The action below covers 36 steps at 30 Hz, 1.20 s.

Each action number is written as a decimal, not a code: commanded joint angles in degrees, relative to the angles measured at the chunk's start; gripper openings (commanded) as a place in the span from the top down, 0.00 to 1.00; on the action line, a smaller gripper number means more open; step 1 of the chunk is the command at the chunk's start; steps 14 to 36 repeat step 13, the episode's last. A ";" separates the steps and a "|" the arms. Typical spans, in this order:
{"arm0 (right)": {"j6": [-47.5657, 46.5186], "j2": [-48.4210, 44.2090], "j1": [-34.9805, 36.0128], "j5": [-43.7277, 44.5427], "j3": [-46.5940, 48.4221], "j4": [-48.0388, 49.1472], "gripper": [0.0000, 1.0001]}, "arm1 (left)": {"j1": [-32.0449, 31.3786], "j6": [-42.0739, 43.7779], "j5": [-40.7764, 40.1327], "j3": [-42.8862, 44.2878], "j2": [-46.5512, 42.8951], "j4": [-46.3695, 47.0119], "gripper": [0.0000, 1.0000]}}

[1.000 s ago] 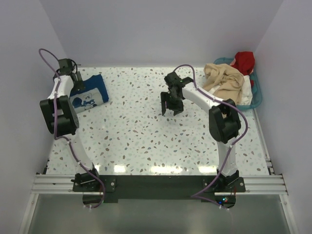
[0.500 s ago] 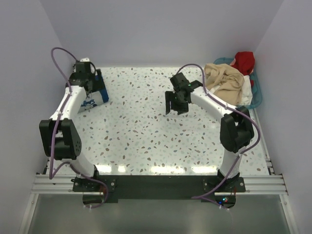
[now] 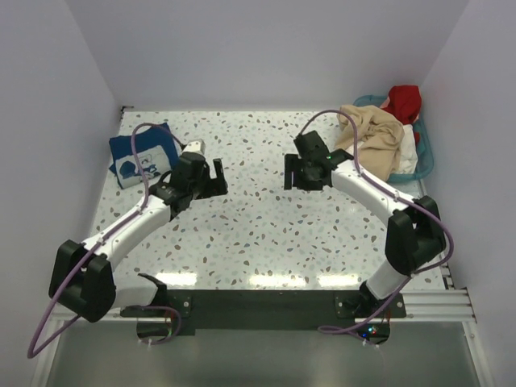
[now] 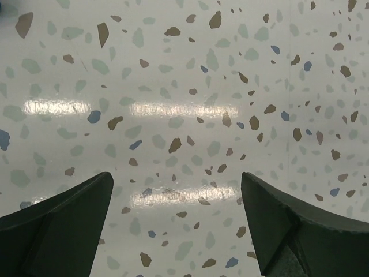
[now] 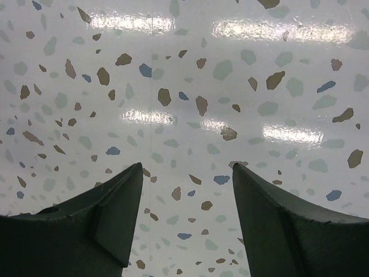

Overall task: Fold and stack the t-shirts
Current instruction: Reset both grippers

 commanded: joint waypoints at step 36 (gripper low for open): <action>3.50 -17.66 -0.07 13.47 -12.62 5.62 0.33 | -0.26 -6.70 1.02 -7.01 -10.42 4.83 0.01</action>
